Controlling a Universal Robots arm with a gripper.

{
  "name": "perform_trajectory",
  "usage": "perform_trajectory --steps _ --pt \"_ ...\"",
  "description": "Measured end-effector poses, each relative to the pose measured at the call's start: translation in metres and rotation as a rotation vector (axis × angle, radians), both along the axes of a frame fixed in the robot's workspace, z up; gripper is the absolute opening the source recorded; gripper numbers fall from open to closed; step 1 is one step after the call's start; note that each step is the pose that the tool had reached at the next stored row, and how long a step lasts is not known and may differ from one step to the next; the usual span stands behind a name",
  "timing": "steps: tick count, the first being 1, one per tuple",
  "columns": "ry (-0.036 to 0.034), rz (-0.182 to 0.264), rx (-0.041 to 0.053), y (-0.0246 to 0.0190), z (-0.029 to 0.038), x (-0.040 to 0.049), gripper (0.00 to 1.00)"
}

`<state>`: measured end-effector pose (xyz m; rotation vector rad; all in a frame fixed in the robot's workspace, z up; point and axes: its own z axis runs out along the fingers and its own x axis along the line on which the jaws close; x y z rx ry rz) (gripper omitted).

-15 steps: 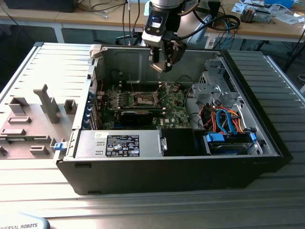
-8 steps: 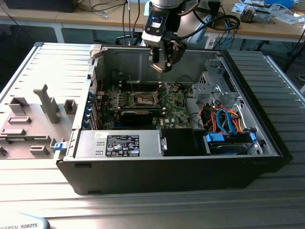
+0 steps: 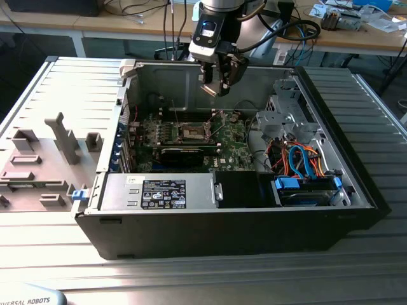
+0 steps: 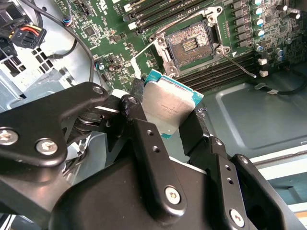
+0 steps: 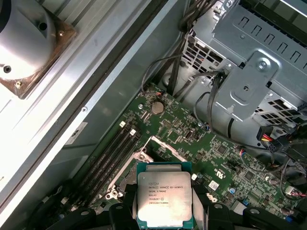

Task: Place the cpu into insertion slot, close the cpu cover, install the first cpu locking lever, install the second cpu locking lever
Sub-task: 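Place the cpu into insertion slot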

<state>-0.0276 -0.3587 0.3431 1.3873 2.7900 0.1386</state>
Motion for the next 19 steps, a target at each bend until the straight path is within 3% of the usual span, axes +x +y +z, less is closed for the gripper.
perform_trajectory --steps 19 --pt "0.0 -0.01 0.0 0.0 0.0 0.0 0.54"
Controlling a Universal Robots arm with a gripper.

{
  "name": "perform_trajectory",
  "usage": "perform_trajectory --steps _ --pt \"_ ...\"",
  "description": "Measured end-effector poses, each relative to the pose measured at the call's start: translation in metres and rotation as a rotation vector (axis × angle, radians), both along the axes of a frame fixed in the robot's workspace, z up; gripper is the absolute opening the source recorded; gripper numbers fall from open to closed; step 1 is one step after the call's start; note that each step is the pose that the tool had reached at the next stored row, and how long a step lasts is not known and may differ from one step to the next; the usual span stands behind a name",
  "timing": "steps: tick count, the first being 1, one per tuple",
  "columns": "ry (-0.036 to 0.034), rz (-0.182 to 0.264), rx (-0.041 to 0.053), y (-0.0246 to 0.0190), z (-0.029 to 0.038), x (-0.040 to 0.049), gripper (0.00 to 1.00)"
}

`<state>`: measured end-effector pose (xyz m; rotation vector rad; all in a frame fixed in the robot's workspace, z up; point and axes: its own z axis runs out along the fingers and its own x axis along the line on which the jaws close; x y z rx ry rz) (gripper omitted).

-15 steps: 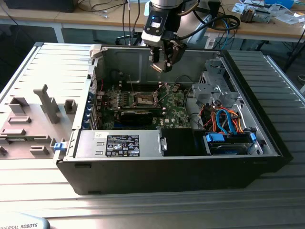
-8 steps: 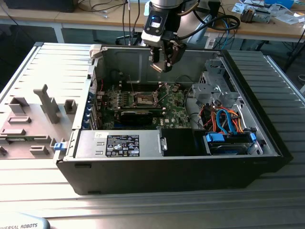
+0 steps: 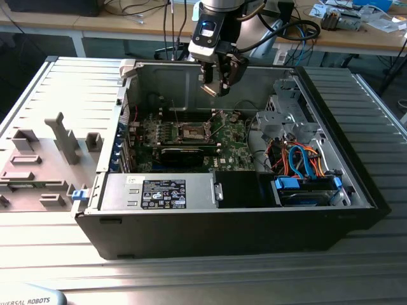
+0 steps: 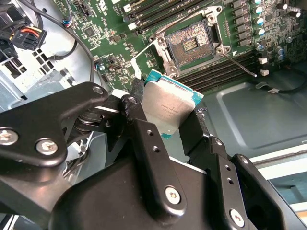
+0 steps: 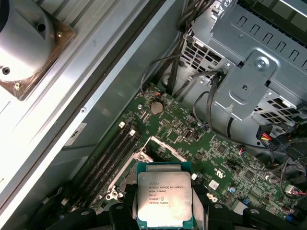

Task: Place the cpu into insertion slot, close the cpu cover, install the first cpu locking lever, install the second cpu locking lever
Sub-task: 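Place the cpu into insertion slot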

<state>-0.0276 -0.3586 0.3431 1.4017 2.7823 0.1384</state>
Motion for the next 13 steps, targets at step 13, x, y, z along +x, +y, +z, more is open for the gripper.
perform_trajectory --steps 13 --pt "0.0 -0.009 0.0 0.0 0.0 0.0 0.54"
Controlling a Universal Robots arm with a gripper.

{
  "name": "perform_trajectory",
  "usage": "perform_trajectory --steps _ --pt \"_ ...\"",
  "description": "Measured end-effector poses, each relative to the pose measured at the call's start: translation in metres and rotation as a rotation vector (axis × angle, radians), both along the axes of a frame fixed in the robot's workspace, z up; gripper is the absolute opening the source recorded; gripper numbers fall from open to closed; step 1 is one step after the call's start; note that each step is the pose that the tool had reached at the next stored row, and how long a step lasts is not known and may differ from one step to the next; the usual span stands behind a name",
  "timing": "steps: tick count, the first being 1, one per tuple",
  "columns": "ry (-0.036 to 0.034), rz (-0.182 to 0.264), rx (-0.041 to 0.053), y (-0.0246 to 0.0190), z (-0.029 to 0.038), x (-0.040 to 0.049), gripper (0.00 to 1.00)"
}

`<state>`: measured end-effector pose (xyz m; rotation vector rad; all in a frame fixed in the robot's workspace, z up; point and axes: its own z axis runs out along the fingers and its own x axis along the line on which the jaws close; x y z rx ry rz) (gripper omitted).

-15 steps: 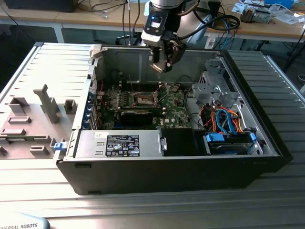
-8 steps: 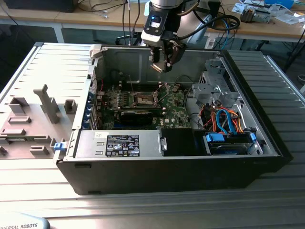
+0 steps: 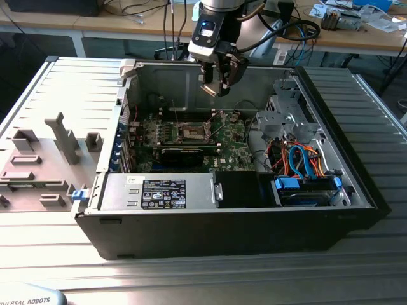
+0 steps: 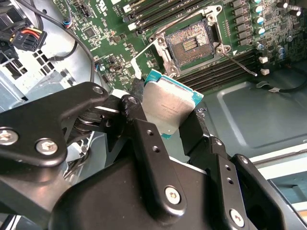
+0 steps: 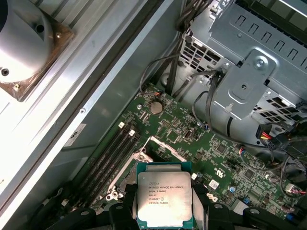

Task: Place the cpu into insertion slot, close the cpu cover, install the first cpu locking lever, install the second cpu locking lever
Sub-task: 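Place the cpu into insertion slot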

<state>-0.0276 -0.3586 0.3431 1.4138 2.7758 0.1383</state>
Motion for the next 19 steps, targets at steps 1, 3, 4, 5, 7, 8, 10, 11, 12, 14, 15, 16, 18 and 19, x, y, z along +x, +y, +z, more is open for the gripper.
perform_trajectory --steps 1,3,4,5,7,8,10,11,12,14,15,16,18,19 --pt "0.0001 -0.001 -0.0001 0.0 0.0 0.0 0.54" --pt "0.0 -0.002 0.0 0.0 0.0 0.0 0.54" --pt "0.0 -0.003 0.0 0.0 0.0 0.0 0.54" --pt "0.0001 -0.003 0.0 0.0 0.0 0.0 0.54" --pt "0.0 -0.004 0.0 0.0 0.0 0.0 0.54" --pt "0.0 -0.005 0.0 0.0 0.0 0.0 0.54" --pt "0.0001 -0.006 0.0 0.0 0.0 0.0 0.54" --pt "0.0 -0.007 0.0 0.0 0.0 0.0 0.54" --pt "0.0 -0.007 0.0 0.0 0.0 0.0 0.54" --pt "0.0 -0.008 0.0 0.0 0.0 0.0 0.54" --pt "0.0 -0.009 0.0 0.0 0.0 0.0 0.54" --pt "0.0001 -0.009 0.0001 0.0 0.0 0.0 0.54" --pt "0.0 -0.01 0.0 0.0 0.0 0.0 0.54" --pt "0.0 -0.011 0.0 0.0 0.0 0.0 0.54"
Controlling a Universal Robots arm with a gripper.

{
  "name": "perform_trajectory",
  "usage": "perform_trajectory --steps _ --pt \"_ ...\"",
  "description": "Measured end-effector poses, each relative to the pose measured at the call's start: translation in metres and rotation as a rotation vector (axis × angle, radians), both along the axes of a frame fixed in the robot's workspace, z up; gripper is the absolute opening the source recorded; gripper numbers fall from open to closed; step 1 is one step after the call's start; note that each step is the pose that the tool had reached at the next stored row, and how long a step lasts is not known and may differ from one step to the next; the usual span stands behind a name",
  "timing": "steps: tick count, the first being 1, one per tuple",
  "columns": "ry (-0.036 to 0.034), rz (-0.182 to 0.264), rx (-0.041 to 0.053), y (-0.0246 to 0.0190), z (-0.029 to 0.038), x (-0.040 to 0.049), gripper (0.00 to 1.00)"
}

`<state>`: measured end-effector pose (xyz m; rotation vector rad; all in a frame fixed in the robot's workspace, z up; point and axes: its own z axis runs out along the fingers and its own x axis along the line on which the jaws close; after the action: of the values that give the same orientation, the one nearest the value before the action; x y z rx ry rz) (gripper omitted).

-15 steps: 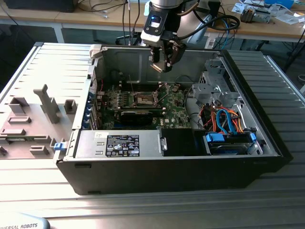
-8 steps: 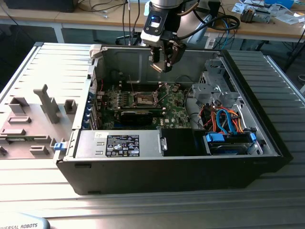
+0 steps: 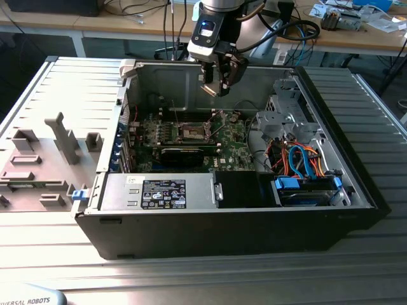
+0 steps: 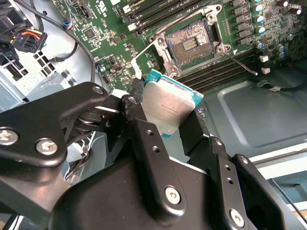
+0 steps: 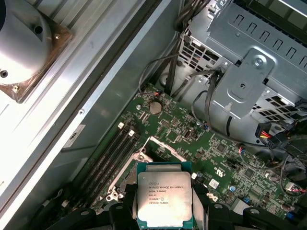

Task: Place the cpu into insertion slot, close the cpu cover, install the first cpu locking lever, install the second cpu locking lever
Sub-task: 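Place the cpu into insertion slot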

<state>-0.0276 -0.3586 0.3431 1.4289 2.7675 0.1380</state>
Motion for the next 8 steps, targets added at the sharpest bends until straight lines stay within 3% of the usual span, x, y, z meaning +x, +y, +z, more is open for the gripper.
perform_trajectory --steps 8 --pt "0.0 -0.004 0.0 0.0 0.0 0.0 0.54"
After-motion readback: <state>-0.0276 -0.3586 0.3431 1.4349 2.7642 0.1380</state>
